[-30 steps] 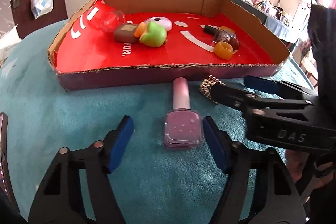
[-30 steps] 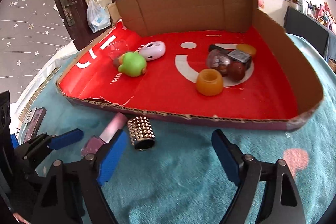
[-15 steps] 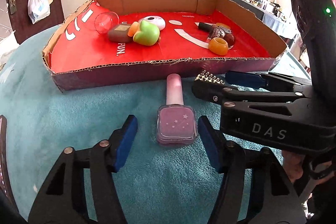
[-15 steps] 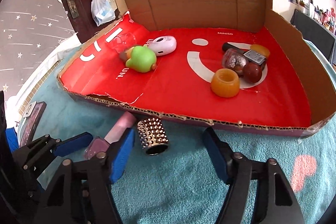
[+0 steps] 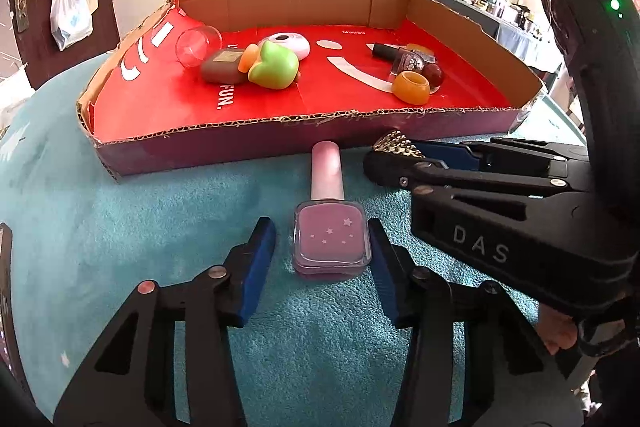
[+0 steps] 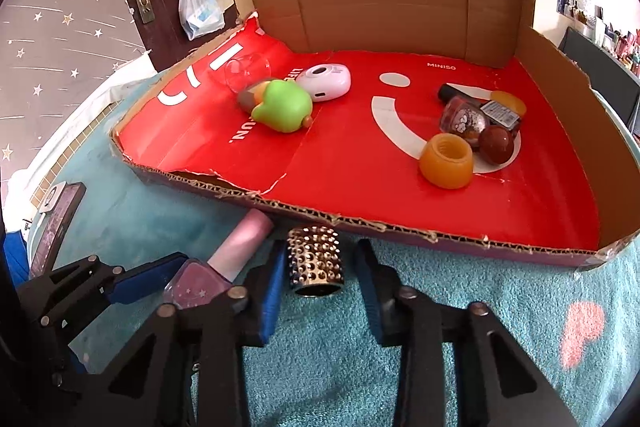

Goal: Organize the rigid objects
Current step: 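Grasp the pink nail polish bottle with the left gripper while the right grasps the gold studded cylinder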

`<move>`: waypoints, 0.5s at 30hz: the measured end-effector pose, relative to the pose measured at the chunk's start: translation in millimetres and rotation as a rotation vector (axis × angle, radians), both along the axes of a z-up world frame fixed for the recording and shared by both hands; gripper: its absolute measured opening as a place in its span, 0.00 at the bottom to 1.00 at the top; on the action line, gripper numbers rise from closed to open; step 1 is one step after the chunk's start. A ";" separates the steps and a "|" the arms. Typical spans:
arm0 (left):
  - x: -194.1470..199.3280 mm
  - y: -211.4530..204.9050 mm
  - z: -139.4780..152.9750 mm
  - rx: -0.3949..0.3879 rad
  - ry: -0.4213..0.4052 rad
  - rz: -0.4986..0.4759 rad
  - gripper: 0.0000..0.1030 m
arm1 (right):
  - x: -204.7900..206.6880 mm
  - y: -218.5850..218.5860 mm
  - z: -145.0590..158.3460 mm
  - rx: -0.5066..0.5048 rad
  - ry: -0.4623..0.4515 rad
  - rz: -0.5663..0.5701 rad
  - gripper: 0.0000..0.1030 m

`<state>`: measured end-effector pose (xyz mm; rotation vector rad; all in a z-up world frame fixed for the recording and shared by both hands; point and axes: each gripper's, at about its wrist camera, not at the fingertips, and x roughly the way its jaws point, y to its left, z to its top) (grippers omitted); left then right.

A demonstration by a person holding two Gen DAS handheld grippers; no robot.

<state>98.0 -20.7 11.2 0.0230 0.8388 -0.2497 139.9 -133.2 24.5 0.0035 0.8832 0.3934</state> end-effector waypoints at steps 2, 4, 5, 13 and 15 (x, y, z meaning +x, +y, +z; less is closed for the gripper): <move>0.1 -0.5 -0.1 0.004 0.000 -0.001 0.43 | -0.6 -1.9 0.6 0.007 0.001 -0.001 0.26; 0.4 -0.6 0.0 0.005 0.001 -0.001 0.43 | -1.9 -3.8 0.6 0.006 -0.001 -0.004 0.26; 0.5 -0.5 0.0 0.005 0.001 -0.001 0.43 | -3.1 -4.7 0.7 0.003 -0.003 -0.005 0.26; 1.1 -0.6 -0.3 0.007 0.001 0.000 0.43 | -21.8 -28.6 0.5 -0.046 -0.028 -0.055 0.26; 1.0 -0.9 -0.4 0.010 0.000 0.002 0.41 | -27.4 -37.8 -0.7 -0.047 -0.027 -0.072 0.26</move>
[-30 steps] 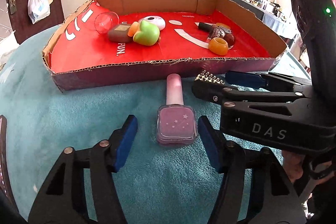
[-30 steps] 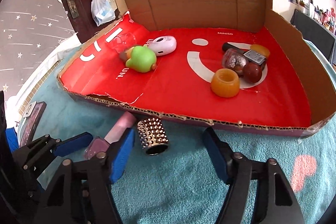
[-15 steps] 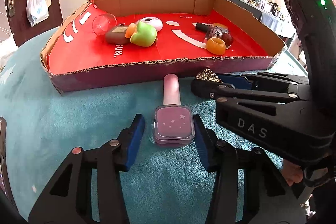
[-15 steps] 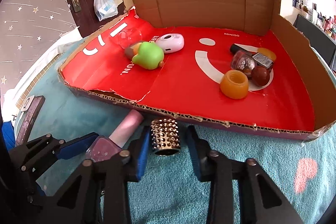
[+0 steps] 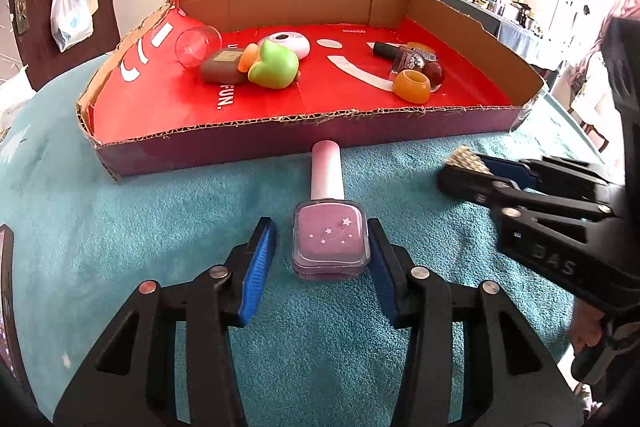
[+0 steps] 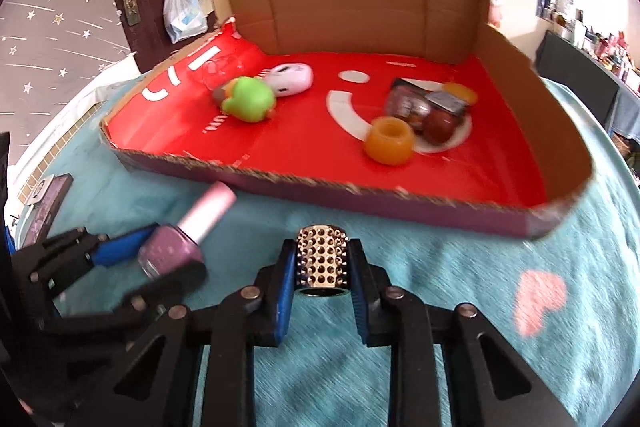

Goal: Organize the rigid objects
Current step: 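Grasp the pink nail polish bottle with the left gripper while the right grasps the gold studded cylinder, then lift the nail polish and gold cylinder and carry them into the box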

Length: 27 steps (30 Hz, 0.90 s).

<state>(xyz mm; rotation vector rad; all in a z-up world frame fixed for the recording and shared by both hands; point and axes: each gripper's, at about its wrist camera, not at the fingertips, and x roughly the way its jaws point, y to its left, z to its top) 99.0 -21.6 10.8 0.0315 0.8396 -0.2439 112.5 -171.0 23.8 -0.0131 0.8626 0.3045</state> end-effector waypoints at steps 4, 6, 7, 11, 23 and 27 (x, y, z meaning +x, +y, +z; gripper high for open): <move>-0.6 -1.8 0.0 0.011 -0.005 0.000 0.36 | -11.8 -12.2 -0.3 0.004 -0.006 -0.025 0.26; -1.2 -2.8 0.0 0.018 -0.008 0.001 0.35 | -17.8 -16.4 -0.9 0.005 -0.009 -0.034 0.26; -1.5 -3.1 -0.1 0.019 -0.009 0.001 0.35 | -20.9 -18.0 -1.1 0.005 -0.012 -0.037 0.26; -1.7 -1.9 0.0 0.008 -0.007 0.007 0.33 | -28.7 -19.5 -3.1 -0.005 -0.033 -0.039 0.26; -1.4 4.9 -0.3 -0.048 0.007 0.027 0.34 | -30.0 -11.1 -6.7 0.005 -0.065 -0.023 0.48; -2.8 3.3 -0.3 -0.041 -0.001 0.028 0.33 | -30.0 -10.6 -7.5 -0.015 -0.073 -0.039 0.37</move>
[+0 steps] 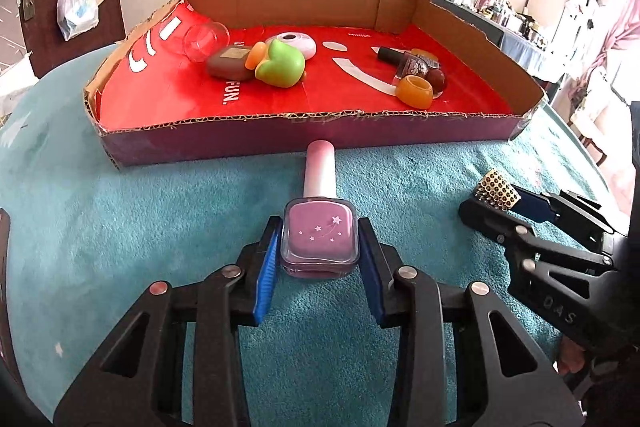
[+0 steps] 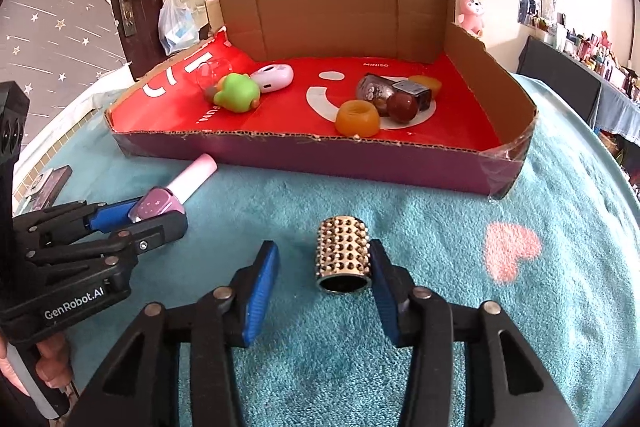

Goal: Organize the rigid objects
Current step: 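Lift the nail polish and gold cylinder and carry them into the box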

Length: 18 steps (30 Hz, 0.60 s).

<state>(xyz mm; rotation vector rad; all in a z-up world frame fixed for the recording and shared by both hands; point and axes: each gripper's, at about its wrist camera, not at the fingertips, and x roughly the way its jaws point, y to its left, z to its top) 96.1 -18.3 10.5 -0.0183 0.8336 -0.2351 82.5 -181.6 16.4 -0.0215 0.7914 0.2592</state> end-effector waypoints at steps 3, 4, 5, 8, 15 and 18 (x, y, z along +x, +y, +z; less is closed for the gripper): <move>-0.6 1.0 0.4 -0.005 -0.003 0.001 0.33 | -0.4 -0.5 -0.3 -0.006 -0.007 -0.011 0.26; -0.9 1.4 0.4 -0.010 -0.003 0.002 0.33 | -0.8 -0.7 -0.5 -0.006 -0.010 -0.014 0.26; -1.4 1.8 0.4 -0.014 -0.004 0.003 0.33 | -1.2 -0.9 -0.7 -0.004 -0.013 -0.014 0.26; -3.8 1.4 0.5 -0.009 -0.010 0.008 0.33 | -2.7 -1.9 -1.1 0.003 -0.020 -0.015 0.26; -16.0 4.3 2.0 -0.014 -0.014 0.013 0.33 | -8.3 -3.2 -0.1 0.015 -0.022 -0.016 0.26; -18.9 8.0 3.7 -0.032 -0.005 0.012 0.33 | -10.5 -5.2 2.3 0.042 -0.009 -0.011 0.26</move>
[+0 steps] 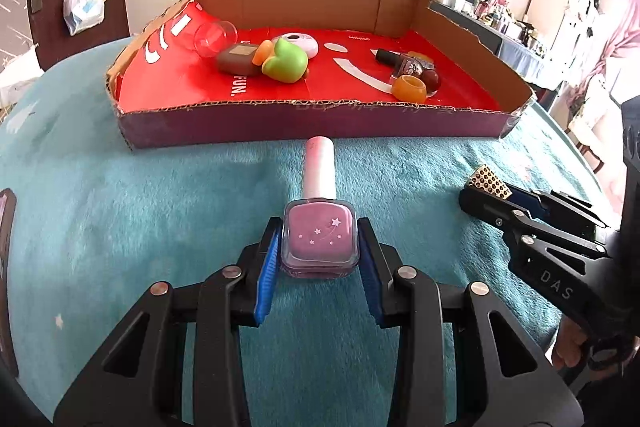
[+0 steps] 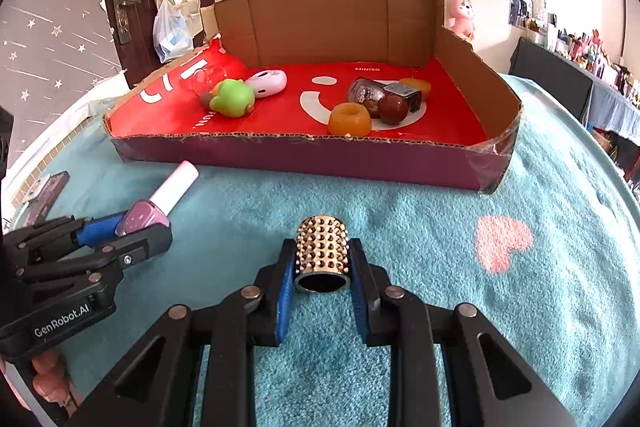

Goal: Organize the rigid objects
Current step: 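Lift the nail polish and gold cylinder and carry them into the box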

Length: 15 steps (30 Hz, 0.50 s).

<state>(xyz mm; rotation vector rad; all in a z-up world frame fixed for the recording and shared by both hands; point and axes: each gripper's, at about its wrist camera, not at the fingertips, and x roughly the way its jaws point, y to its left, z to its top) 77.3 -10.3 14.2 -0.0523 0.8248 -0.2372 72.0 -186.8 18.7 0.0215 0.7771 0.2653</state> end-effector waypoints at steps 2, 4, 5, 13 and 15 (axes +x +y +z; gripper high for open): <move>-1.5 1.2 1.5 -0.004 0.002 -0.002 0.33 | -2.0 -0.3 2.6 0.014 0.002 0.005 0.26; -3.6 1.6 2.9 -0.008 0.002 -0.006 0.33 | -4.8 -0.5 5.9 0.025 -0.001 0.008 0.26; -4.7 1.8 3.5 -0.012 0.002 -0.008 0.33 | -5.9 -0.5 7.7 0.031 -0.002 0.011 0.26; -14.7 -1.9 15.1 -0.033 -0.029 -0.037 0.33 | -9.3 1.3 20.4 0.078 -0.005 0.048 0.26; -17.0 -3.5 20.3 -0.037 -0.044 -0.048 0.33 | -9.5 1.7 23.1 0.091 -0.005 0.057 0.26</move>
